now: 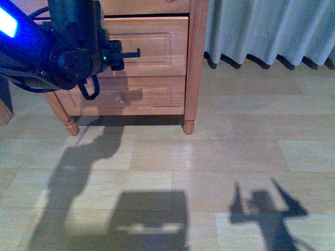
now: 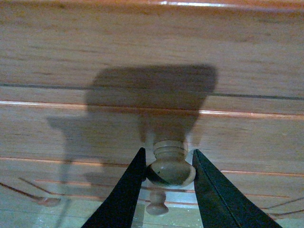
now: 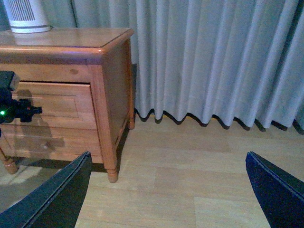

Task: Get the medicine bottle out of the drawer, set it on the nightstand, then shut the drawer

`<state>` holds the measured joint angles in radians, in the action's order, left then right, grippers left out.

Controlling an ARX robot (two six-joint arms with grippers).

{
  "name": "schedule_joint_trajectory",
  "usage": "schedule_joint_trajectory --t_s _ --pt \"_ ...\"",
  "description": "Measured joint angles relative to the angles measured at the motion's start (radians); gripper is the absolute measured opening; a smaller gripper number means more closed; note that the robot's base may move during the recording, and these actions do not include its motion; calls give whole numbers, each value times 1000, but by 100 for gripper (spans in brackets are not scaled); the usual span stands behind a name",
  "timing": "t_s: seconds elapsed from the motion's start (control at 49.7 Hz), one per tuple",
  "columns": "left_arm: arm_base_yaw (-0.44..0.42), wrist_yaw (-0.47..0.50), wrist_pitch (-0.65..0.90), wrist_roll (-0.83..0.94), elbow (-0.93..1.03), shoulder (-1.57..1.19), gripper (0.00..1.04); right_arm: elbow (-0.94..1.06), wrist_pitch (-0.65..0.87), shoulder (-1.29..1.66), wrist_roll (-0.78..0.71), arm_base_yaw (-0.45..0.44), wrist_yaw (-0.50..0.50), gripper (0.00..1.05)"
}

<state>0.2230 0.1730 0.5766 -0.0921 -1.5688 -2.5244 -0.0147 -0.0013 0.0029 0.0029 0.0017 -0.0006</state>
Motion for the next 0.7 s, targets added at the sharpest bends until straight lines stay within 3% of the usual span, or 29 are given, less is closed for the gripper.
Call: schedule_joint_trajectory --t_s 0.282,0.705 --pt "26 63 66 -56 193 94 26 0 0 0 0 0 0 98" --pt "43 71 245 -82 521 229 26 0 0 0 0 0 0 98"
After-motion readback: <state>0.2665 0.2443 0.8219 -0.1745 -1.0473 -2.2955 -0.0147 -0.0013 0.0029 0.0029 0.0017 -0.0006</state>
